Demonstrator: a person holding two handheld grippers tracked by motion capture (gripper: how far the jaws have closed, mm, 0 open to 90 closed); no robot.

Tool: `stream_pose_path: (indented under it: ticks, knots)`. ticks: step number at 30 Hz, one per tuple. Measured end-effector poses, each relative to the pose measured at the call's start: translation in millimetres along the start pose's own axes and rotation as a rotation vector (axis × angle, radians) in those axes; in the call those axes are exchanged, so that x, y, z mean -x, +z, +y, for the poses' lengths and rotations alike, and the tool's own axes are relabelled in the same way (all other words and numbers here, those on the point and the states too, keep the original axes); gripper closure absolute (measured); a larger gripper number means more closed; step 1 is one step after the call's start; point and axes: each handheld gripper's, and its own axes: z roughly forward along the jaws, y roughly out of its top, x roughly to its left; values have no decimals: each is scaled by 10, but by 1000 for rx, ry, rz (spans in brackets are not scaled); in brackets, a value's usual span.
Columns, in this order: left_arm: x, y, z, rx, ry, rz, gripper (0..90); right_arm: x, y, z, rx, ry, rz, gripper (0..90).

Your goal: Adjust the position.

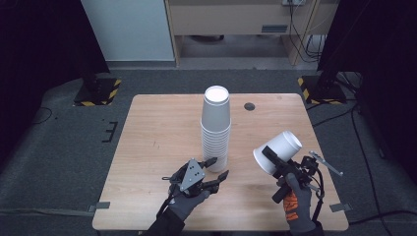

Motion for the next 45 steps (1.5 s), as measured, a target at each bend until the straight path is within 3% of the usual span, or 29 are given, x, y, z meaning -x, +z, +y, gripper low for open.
stream_pose_path:
  ticks: [32,45]
  knots:
    - [105,577,133,58,-11,-32,477,-15,30,-39,-27,29,20,143]
    - [146,724,137,77,-9,-47,489,-20,53,-66,-38,32,29,143]
